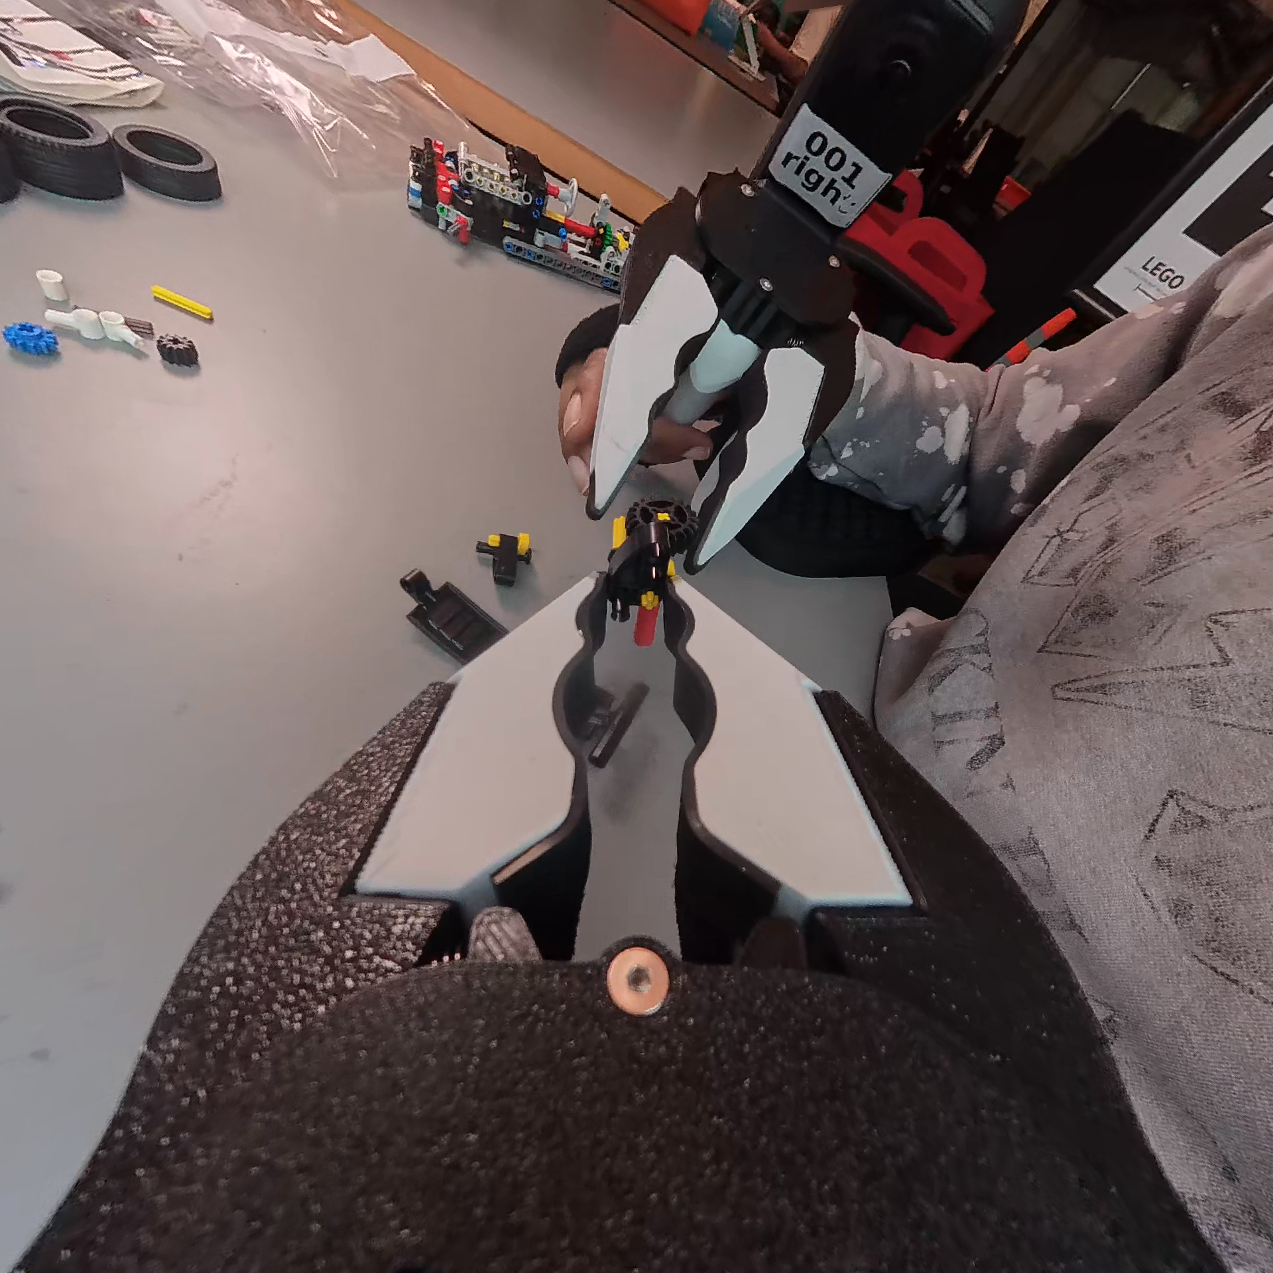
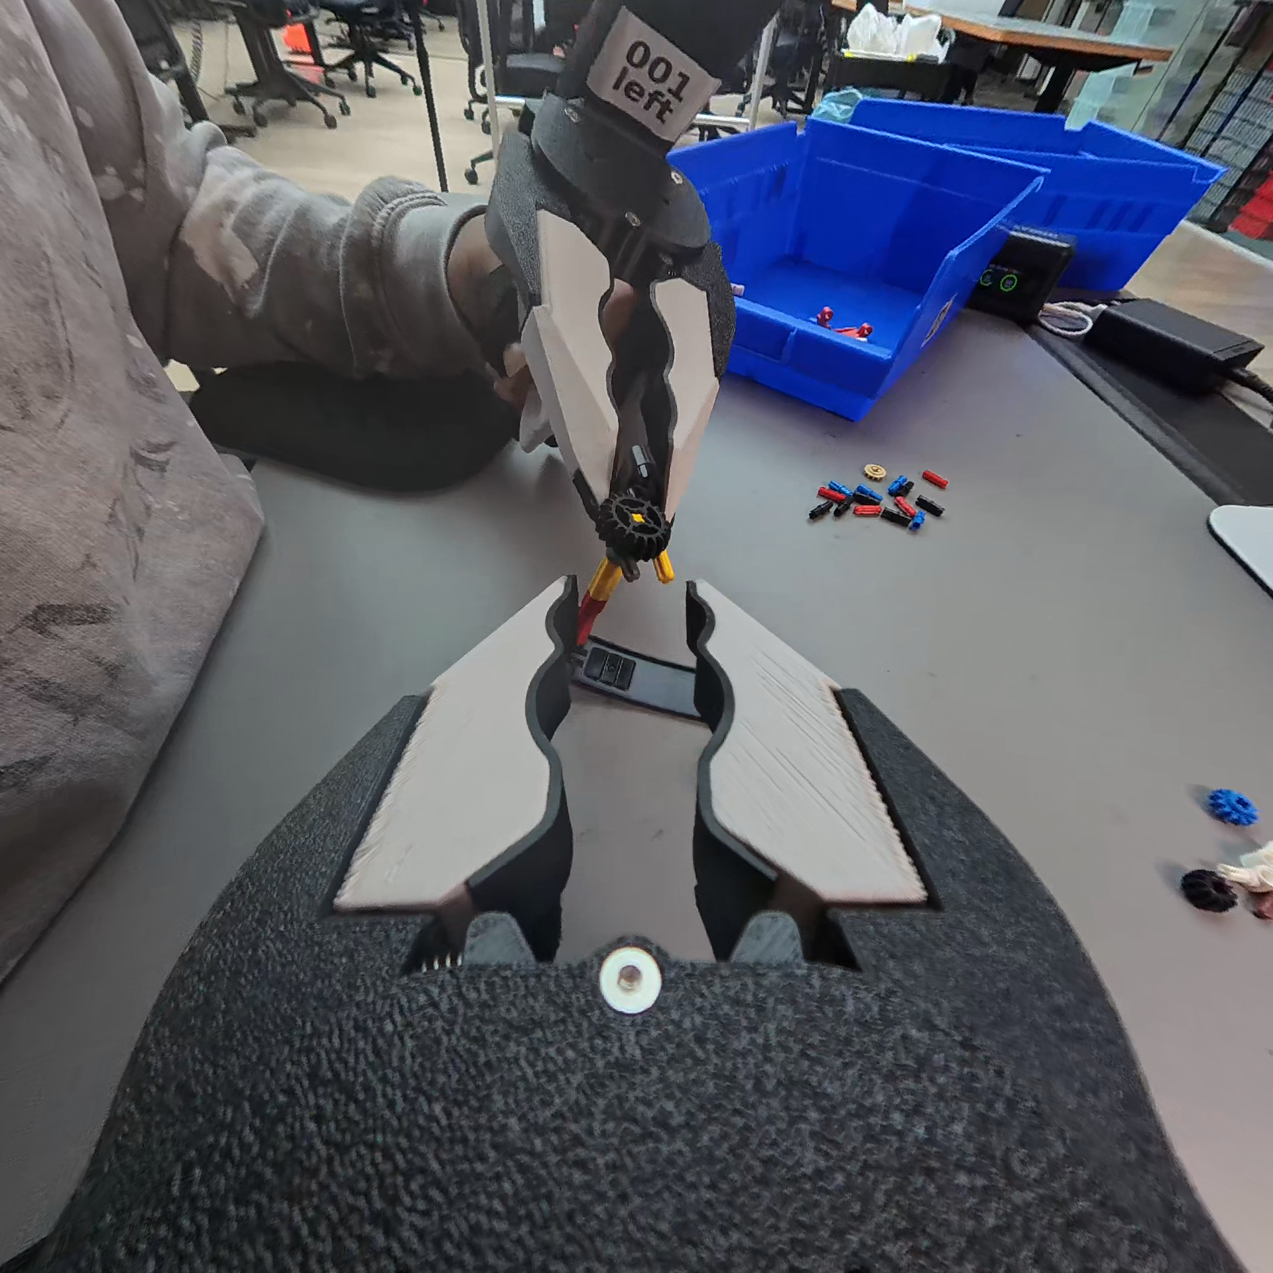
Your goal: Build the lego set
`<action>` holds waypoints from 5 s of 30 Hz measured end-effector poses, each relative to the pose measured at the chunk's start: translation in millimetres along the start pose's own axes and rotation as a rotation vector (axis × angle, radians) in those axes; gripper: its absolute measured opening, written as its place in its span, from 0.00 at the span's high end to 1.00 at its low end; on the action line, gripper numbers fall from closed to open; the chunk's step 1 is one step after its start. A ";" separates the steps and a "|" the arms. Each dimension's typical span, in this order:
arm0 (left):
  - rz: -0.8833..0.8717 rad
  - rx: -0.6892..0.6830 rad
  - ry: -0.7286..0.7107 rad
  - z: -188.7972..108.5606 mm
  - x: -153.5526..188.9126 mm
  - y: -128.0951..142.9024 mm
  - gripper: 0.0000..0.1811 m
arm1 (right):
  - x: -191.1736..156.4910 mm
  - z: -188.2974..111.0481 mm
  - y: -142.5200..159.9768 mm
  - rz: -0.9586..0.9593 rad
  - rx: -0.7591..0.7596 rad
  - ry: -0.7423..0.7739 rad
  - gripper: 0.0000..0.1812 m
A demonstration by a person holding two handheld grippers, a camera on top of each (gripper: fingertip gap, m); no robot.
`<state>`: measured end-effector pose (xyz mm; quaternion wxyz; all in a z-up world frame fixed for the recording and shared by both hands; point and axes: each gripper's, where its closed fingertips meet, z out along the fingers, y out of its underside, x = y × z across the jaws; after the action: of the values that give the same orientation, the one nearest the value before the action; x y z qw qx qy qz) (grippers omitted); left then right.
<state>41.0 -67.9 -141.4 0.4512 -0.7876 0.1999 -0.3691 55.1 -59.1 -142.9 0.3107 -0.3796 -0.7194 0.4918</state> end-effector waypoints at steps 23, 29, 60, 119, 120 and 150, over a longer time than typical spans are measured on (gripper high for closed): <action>0.008 -0.064 0.019 4.3 10.4 7.8 0.92 | -6.1 8.2 -25.1 0.261 0.166 -0.108 0.90; -0.072 -0.035 0.092 3.7 13.6 7.1 0.93 | -9.2 9.2 -22.2 0.199 0.125 -0.093 0.80; -0.026 0.049 0.092 -2.0 21.0 -14.1 0.93 | -12.3 0.5 -35.6 0.074 0.156 -0.085 0.93; 0.268 -0.018 -0.020 7.7 25.9 -4.4 0.92 | -19.7 -0.1 -19.9 0.003 0.044 -0.105 0.99; 0.264 -0.016 -0.027 7.4 24.6 -5.7 0.92 | -17.9 -0.6 -20.5 -0.006 0.041 -0.092 0.99; 0.152 -0.039 -1.119 -167.8 -151.3 -20.0 0.80 | 27.1 -5.3 7.8 0.005 -0.004 0.128 0.98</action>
<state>-185.1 -54.1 -131.2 0.4991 -0.8548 -0.0068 0.1420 47.3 -31.8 -146.6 0.3541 -0.4125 -0.6980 0.4660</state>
